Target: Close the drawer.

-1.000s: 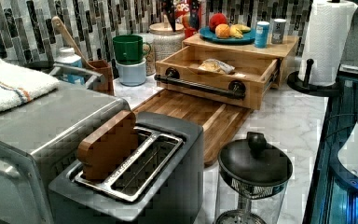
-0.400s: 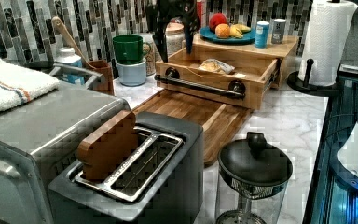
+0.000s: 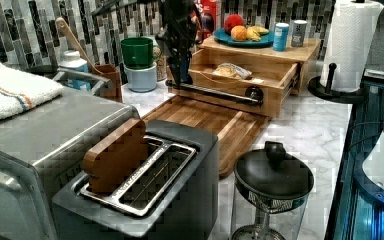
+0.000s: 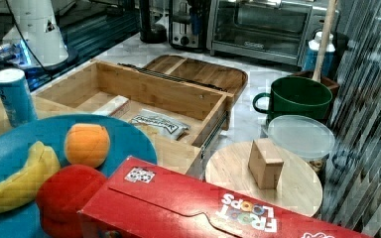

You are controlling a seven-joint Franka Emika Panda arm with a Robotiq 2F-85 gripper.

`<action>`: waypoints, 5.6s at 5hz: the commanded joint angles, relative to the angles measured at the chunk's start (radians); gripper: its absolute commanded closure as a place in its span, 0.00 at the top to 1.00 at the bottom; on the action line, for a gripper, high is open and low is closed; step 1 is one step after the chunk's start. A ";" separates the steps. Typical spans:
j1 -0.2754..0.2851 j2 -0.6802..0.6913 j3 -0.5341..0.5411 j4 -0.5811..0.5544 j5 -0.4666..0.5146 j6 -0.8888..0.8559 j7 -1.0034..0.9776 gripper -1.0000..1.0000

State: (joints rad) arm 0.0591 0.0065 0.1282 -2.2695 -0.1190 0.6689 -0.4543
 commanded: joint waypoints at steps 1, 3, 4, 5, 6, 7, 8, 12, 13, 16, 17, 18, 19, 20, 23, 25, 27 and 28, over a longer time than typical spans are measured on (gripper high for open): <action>-0.044 0.108 -0.045 -0.050 -0.050 0.144 -0.131 0.00; -0.087 0.091 -0.079 -0.052 -0.100 0.146 -0.212 0.00; -0.115 0.103 -0.109 -0.037 -0.109 0.156 -0.281 0.00; -0.157 0.138 -0.124 -0.034 -0.136 0.229 -0.313 0.00; -0.192 0.160 -0.160 -0.002 -0.117 0.236 -0.453 0.00; -0.231 0.158 -0.194 0.028 -0.103 0.217 -0.532 0.00; -0.284 0.189 -0.217 0.058 -0.092 0.248 -0.602 0.00; -0.454 0.278 -0.271 0.201 -0.075 0.243 -0.713 0.00; -0.490 0.308 -0.271 0.235 -0.044 0.264 -0.790 0.00; -0.464 0.269 -0.276 0.206 -0.141 0.267 -0.684 0.00; -0.467 0.269 -0.272 0.207 -0.143 0.267 -0.682 0.00; -0.467 0.269 -0.273 0.207 -0.142 0.267 -0.683 0.00; -0.469 0.269 -0.270 0.206 -0.143 0.267 -0.682 0.00; -0.469 0.269 -0.270 0.207 -0.143 0.267 -0.682 0.00; -0.467 0.269 -0.272 0.206 -0.143 0.267 -0.682 0.00; -0.469 0.269 -0.270 0.206 -0.143 0.267 -0.682 0.00; -0.469 0.269 -0.270 0.207 -0.144 0.267 -0.681 0.00; -0.469 0.269 -0.270 0.207 -0.144 0.267 -0.682 0.00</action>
State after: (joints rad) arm -0.3489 0.3035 -0.0703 -2.1465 -0.2401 0.8979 -1.1377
